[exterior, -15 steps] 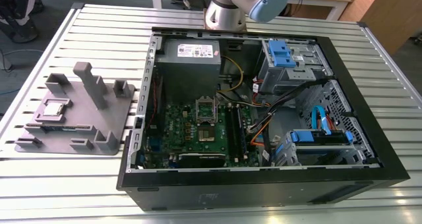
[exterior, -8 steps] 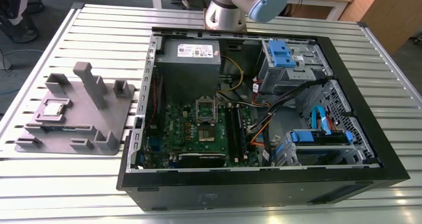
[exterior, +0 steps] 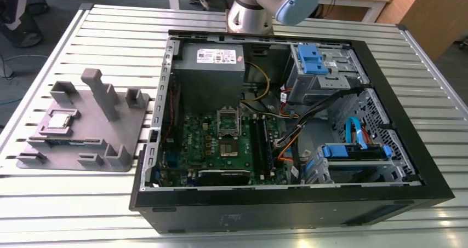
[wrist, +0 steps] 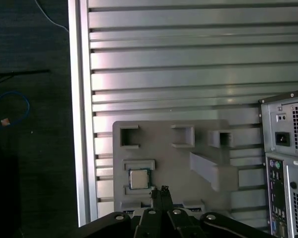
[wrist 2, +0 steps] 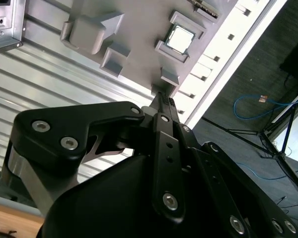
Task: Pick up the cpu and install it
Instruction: 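Reach for the cpu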
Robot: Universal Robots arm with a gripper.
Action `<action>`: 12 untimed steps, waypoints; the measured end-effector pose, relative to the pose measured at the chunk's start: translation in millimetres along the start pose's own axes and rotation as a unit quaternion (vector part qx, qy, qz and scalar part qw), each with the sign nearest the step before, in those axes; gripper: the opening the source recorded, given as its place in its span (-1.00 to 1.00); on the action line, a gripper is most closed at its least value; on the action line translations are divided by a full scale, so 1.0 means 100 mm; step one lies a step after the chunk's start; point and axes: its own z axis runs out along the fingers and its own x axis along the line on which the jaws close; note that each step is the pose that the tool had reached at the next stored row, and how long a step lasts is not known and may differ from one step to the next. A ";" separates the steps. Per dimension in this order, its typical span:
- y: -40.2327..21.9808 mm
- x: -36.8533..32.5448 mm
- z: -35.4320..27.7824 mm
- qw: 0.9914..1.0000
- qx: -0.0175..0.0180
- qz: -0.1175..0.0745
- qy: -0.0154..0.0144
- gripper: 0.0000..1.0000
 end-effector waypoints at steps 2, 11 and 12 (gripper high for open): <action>-0.003 0.006 0.036 1.000 0.000 0.000 0.000 -0.79; -0.011 0.029 0.151 1.000 0.000 0.000 0.000 -0.79; -0.011 0.033 0.157 1.000 0.000 0.000 0.000 -0.79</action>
